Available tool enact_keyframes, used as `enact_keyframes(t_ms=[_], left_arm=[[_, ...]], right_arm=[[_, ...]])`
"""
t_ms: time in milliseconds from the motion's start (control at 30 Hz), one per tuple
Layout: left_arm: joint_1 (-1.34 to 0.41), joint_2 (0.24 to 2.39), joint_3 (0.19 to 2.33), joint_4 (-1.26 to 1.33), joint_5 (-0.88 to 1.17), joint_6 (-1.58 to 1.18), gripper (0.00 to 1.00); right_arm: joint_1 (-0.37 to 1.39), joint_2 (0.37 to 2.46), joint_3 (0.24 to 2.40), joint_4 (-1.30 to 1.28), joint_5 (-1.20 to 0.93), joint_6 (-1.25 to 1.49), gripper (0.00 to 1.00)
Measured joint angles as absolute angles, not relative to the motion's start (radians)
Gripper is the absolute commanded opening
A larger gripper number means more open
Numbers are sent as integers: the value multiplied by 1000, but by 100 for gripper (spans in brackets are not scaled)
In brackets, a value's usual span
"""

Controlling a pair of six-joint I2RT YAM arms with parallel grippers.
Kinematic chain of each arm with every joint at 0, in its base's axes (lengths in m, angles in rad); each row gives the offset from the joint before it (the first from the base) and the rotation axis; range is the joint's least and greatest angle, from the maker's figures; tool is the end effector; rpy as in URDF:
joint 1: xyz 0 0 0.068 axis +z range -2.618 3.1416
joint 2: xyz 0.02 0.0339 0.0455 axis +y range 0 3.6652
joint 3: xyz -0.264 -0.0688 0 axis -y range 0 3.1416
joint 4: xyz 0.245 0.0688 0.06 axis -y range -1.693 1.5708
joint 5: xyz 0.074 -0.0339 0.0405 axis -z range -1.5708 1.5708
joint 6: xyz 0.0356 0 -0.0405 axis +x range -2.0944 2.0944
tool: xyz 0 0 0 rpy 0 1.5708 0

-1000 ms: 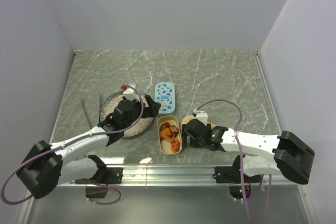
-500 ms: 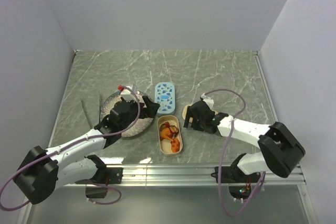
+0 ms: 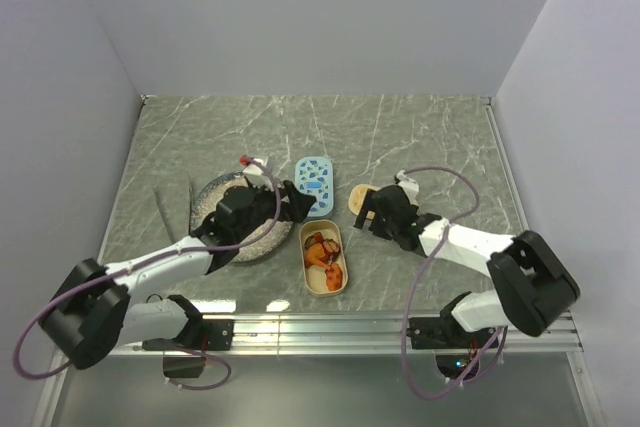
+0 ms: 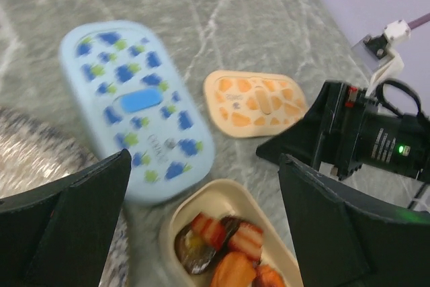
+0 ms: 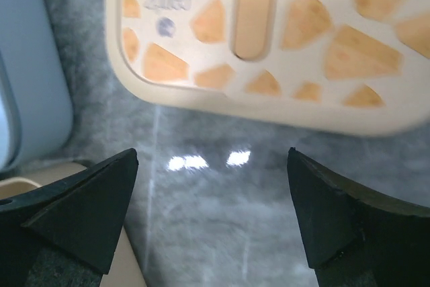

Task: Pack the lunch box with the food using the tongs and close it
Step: Pick up the lid of the lunch box with the right arm

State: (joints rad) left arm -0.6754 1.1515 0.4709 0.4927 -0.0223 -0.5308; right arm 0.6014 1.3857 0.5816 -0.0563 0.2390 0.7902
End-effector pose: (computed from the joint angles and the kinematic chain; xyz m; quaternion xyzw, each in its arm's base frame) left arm 0.1943 -0.1547 0.2266 0.0486 0.7688 -0.3546 0.5300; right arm 0.2154 0.1376 0.1558 0.1290 0.9228 0.1355 0.3367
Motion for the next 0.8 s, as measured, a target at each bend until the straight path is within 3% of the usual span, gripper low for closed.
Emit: enact_keyframes(t_ms=[333,800], left_arm=[[-675,1516,849,611,179,-428,96],[-680,2001,1271,619,426,-361,97]], right_arm=[[538,1238,461,-60,310,869,100],[370,1331,480,93,280,878,100]])
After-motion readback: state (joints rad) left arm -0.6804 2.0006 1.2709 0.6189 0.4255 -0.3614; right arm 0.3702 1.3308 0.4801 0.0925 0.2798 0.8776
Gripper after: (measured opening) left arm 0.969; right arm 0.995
